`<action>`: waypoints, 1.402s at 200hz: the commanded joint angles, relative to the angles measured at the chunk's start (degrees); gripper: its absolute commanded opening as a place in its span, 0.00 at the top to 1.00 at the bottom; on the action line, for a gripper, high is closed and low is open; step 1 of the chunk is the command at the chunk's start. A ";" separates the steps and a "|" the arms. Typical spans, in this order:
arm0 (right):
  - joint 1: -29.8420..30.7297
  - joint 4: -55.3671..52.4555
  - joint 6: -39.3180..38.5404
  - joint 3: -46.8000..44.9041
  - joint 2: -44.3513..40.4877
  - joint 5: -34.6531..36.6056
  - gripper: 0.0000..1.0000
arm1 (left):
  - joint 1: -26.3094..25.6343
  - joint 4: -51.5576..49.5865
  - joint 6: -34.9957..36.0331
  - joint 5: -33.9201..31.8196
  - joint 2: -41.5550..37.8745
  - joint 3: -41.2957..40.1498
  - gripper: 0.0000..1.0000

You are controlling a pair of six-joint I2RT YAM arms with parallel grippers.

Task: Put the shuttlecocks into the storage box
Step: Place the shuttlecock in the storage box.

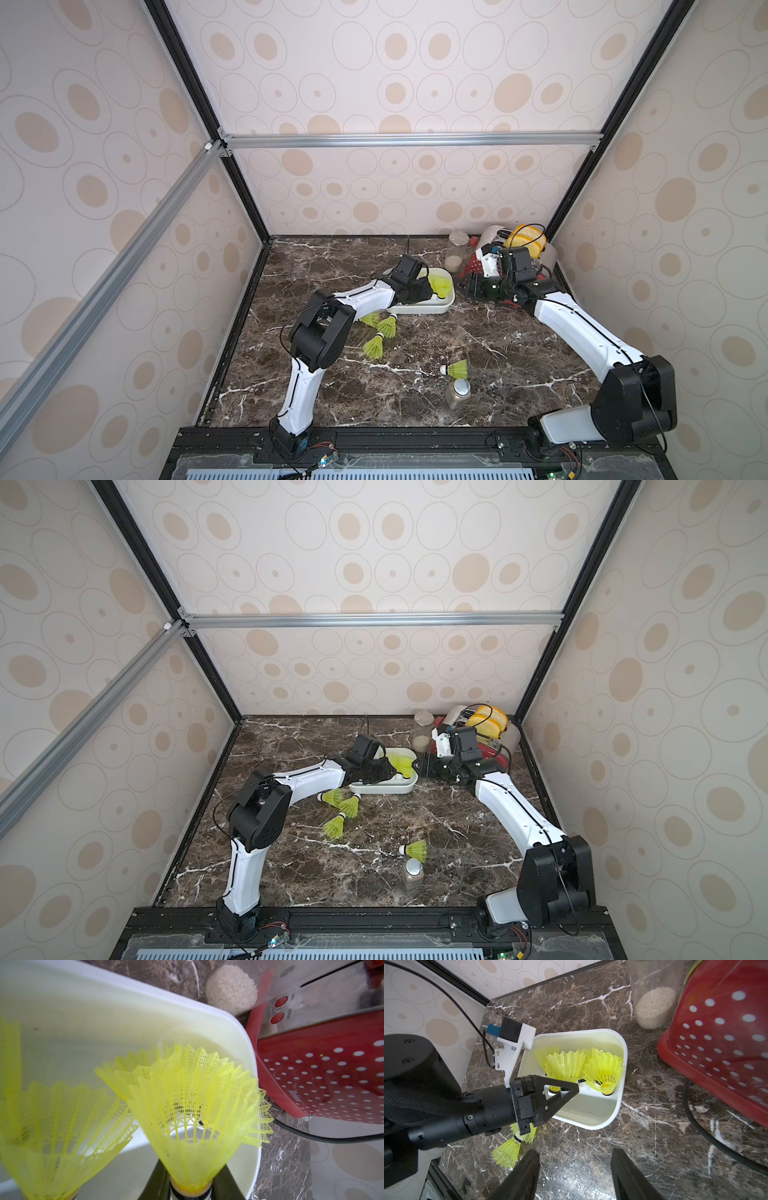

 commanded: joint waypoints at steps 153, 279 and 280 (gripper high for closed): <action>-0.21 -0.66 0.99 2.08 1.39 -0.17 0.39 | -2.14 -5.59 2.12 -1.65 -1.78 1.68 0.48; -0.21 -4.79 -2.61 4.27 -0.61 2.07 0.39 | -2.10 -11.14 4.36 -3.65 -8.52 1.98 0.37; -0.21 -4.82 -2.57 4.26 -0.60 2.07 0.39 | -2.12 -11.15 4.41 -3.66 -8.59 1.97 0.37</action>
